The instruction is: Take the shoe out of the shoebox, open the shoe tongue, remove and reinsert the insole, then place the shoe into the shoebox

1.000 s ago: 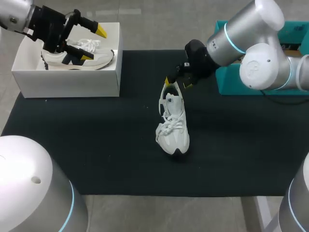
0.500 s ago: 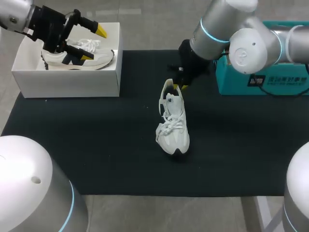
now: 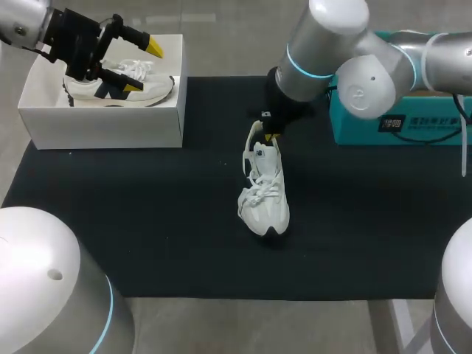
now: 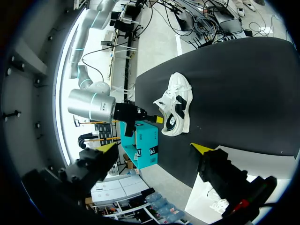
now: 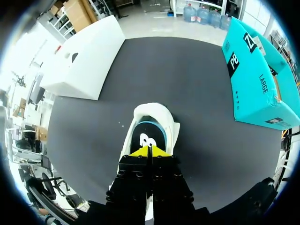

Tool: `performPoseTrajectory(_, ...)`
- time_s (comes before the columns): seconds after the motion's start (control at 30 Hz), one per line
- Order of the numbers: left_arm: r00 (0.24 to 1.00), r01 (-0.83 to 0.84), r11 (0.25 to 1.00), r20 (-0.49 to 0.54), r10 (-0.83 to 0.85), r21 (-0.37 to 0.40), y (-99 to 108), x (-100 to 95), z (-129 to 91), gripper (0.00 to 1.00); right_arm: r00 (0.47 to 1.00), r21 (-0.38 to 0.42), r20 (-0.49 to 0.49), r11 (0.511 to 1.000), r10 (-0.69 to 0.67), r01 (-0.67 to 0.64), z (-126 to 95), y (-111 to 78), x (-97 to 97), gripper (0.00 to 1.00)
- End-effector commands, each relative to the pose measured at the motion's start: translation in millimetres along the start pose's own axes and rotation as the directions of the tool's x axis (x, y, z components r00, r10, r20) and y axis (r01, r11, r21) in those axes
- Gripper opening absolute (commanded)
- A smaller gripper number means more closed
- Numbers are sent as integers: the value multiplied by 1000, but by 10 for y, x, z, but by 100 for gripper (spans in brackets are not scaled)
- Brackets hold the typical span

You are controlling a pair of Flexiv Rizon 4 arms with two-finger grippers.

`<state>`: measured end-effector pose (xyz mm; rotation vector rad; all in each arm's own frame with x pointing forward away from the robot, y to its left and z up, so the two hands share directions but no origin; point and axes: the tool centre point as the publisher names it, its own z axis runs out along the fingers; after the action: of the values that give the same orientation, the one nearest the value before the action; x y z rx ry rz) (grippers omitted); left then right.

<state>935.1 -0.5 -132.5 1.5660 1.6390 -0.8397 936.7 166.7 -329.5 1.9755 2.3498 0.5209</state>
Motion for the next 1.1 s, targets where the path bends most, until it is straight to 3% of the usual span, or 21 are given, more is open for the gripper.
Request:
performPoseTrajectory(0.03,1000,0,1000,-2,0,0,-4,-1,-3,100,999,34,37,999,-11,9,122,109,91,0)
performPoseTrajectory(0.43,1000,0,1000,-2,0,0,-4,-1,-3,100,999,90,41,996,-26,23,483,169,73,0)
performPoseTrajectory(0.73,1000,0,1000,-2,0,0,-4,-1,-3,100,997,163,75,987,-4,-9,743,93,17,0)
performPoseTrajectory(1.1,1000,0,1000,-2,0,0,-4,-1,-3,100,993,218,116,975,17,-43,913,-13,25,0)
